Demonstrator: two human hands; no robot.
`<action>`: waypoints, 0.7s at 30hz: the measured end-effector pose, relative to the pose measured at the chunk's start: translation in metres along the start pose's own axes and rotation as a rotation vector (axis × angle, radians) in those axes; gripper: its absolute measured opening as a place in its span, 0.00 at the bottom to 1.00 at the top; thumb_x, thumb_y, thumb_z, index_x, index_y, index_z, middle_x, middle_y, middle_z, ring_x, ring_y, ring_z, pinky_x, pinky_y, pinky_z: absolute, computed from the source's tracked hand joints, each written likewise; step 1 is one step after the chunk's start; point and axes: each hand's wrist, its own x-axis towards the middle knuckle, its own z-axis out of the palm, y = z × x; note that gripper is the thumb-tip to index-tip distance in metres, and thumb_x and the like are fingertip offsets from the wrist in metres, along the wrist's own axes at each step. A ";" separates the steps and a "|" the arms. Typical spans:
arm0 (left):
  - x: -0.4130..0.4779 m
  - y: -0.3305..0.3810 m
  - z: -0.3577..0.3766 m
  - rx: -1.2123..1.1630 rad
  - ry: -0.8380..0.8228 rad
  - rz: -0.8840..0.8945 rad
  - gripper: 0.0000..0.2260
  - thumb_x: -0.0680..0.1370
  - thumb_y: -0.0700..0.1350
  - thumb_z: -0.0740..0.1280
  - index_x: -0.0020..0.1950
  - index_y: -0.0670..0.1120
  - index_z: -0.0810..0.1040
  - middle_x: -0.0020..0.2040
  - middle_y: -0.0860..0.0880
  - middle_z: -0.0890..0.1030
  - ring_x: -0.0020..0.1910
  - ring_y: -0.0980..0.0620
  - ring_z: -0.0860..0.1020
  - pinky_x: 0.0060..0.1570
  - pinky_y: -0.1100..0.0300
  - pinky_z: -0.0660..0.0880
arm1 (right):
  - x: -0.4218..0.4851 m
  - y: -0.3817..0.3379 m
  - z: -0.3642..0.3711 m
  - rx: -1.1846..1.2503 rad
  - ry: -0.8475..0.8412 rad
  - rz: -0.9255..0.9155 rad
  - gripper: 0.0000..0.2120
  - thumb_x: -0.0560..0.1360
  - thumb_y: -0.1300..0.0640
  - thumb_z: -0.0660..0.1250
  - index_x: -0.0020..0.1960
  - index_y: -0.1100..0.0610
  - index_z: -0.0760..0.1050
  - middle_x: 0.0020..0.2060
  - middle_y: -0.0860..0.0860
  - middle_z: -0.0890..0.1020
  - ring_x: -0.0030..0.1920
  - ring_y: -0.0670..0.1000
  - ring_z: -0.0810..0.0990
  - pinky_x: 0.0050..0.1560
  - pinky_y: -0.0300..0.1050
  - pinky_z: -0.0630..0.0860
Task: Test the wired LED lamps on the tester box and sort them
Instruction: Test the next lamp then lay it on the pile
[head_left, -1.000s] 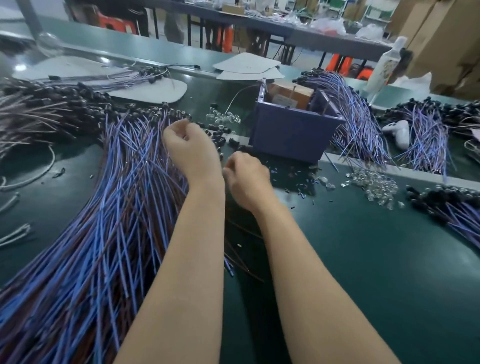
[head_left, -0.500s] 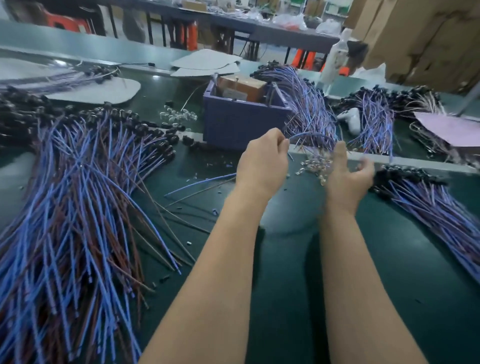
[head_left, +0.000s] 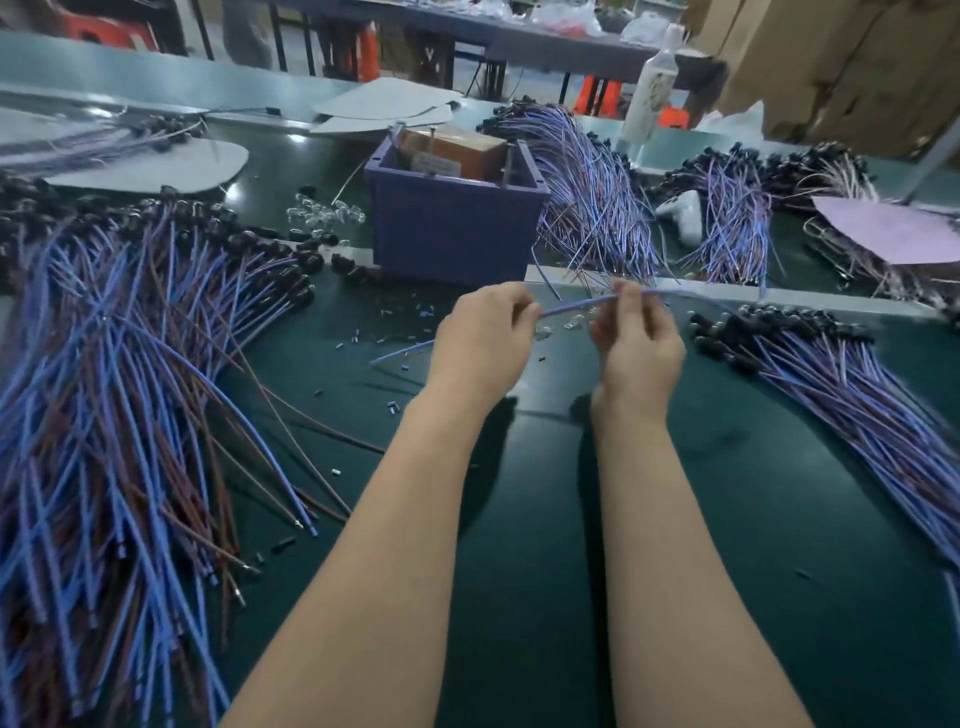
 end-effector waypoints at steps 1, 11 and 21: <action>0.000 -0.005 -0.003 0.010 0.008 -0.022 0.08 0.79 0.47 0.64 0.49 0.45 0.80 0.43 0.46 0.82 0.45 0.43 0.78 0.49 0.51 0.75 | 0.004 -0.001 -0.003 0.085 0.086 0.036 0.09 0.79 0.60 0.62 0.42 0.55 0.77 0.29 0.46 0.77 0.30 0.41 0.74 0.34 0.33 0.74; -0.005 -0.008 0.003 -0.071 0.072 0.012 0.06 0.79 0.43 0.64 0.47 0.43 0.78 0.47 0.46 0.81 0.48 0.45 0.78 0.51 0.50 0.74 | -0.012 0.016 0.008 -0.227 -0.427 0.115 0.08 0.80 0.60 0.61 0.49 0.64 0.76 0.42 0.58 0.81 0.42 0.52 0.80 0.49 0.43 0.80; -0.004 -0.020 -0.004 -0.025 0.084 -0.099 0.06 0.78 0.46 0.65 0.48 0.46 0.80 0.42 0.50 0.82 0.46 0.46 0.78 0.52 0.52 0.75 | 0.006 0.010 -0.004 -0.036 0.006 -0.005 0.12 0.79 0.60 0.63 0.37 0.57 0.74 0.24 0.44 0.79 0.27 0.40 0.76 0.32 0.33 0.75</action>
